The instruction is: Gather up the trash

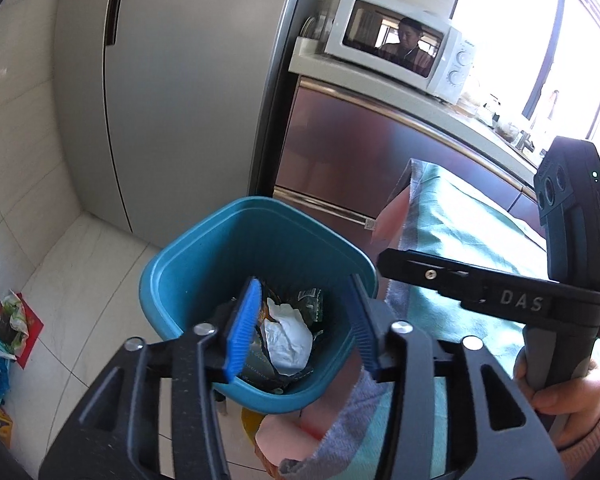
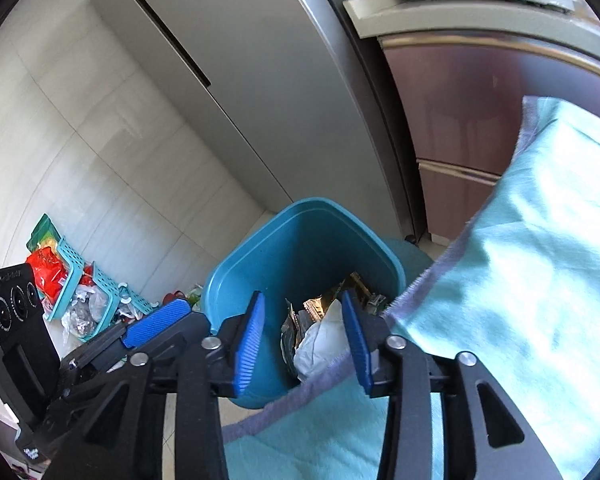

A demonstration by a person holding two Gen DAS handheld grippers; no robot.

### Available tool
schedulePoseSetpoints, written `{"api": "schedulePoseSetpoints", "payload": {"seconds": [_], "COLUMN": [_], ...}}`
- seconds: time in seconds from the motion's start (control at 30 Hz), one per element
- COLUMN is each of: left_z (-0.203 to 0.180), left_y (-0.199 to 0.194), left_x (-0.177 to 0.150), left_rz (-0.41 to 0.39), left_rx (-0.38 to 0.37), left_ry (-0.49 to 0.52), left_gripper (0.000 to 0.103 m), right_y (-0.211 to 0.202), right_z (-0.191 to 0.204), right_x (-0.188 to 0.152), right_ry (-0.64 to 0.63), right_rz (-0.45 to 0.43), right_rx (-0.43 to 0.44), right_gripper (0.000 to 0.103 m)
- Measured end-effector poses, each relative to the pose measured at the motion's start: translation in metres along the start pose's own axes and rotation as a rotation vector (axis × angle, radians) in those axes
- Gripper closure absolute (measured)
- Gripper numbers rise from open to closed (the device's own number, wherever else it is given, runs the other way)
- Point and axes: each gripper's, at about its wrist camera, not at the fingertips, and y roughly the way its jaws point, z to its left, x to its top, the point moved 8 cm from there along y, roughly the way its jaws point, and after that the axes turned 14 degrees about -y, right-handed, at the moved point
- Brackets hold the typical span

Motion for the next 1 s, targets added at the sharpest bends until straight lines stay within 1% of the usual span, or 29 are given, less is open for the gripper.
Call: {"api": "schedulePoseSetpoints", "payload": {"seconds": [0.03, 0.07, 0.1, 0.17, 0.2, 0.23, 0.27, 0.3, 0.33, 0.37, 0.43, 0.53, 0.63, 0.7, 0.9, 1.0], "left_z": [-0.001, -0.002, -0.003, -0.006, -0.008, -0.011, -0.014, -0.018, -0.022, -0.026, -0.037, -0.053, -0.075, -0.089, -0.136, -0.158], "left_y": [-0.004, -0.008, -0.012, -0.021, -0.026, -0.03, -0.035, -0.039, -0.042, -0.047, -0.053, -0.06, -0.068, -0.072, -0.086, -0.092], "left_x": [-0.001, -0.001, -0.001, -0.003, -0.005, -0.007, -0.009, -0.012, -0.015, -0.017, -0.024, -0.034, -0.045, -0.053, -0.075, -0.081], "left_rz": [-0.007, -0.016, -0.024, -0.04, -0.048, -0.057, -0.064, -0.071, -0.079, -0.091, -0.097, -0.111, -0.14, -0.152, -0.207, -0.239], "left_rx": [-0.004, -0.008, -0.013, -0.022, -0.028, -0.033, -0.039, -0.045, -0.049, -0.056, -0.071, -0.083, -0.097, -0.118, -0.194, -0.223], "left_ry": [0.005, 0.008, 0.012, 0.022, 0.029, 0.037, 0.046, 0.06, 0.07, 0.075, 0.094, 0.118, 0.146, 0.16, 0.226, 0.256], "left_gripper": [0.047, 0.044, 0.039, 0.034, 0.028, 0.022, 0.02, 0.013, 0.005, 0.006, 0.006, 0.006, 0.006, 0.006, 0.006, 0.006], "right_y": [-0.007, -0.014, -0.022, -0.037, -0.046, -0.054, -0.064, -0.074, -0.084, -0.095, -0.113, -0.145, -0.179, -0.199, -0.251, -0.276], "right_z": [-0.001, -0.002, -0.003, -0.006, -0.007, -0.009, -0.009, -0.009, -0.009, -0.009, -0.011, -0.012, -0.018, -0.023, -0.049, -0.056], "right_x": [-0.001, -0.003, -0.003, -0.007, -0.011, -0.013, -0.017, -0.022, -0.025, -0.03, -0.039, -0.054, -0.074, -0.088, -0.128, -0.143], "right_ry": [-0.004, 0.001, -0.003, -0.011, -0.019, -0.03, -0.039, -0.049, -0.06, -0.068, -0.078, -0.101, -0.1, -0.076, -0.011, 0.009], "right_rz": [-0.016, -0.019, -0.034, -0.058, -0.067, -0.076, -0.069, -0.085, -0.098, -0.113, -0.14, -0.186, -0.24, -0.275, -0.332, -0.37], "right_rx": [-0.004, -0.013, -0.025, -0.039, -0.058, -0.077, -0.102, -0.122, -0.138, -0.164, -0.209, -0.292, -0.381, -0.444, -0.635, -0.708], "right_gripper": [0.052, 0.05, 0.044, 0.04, 0.036, 0.03, 0.027, 0.02, 0.018, 0.017, 0.011, 0.007, 0.007, 0.007, 0.007, 0.007]}}
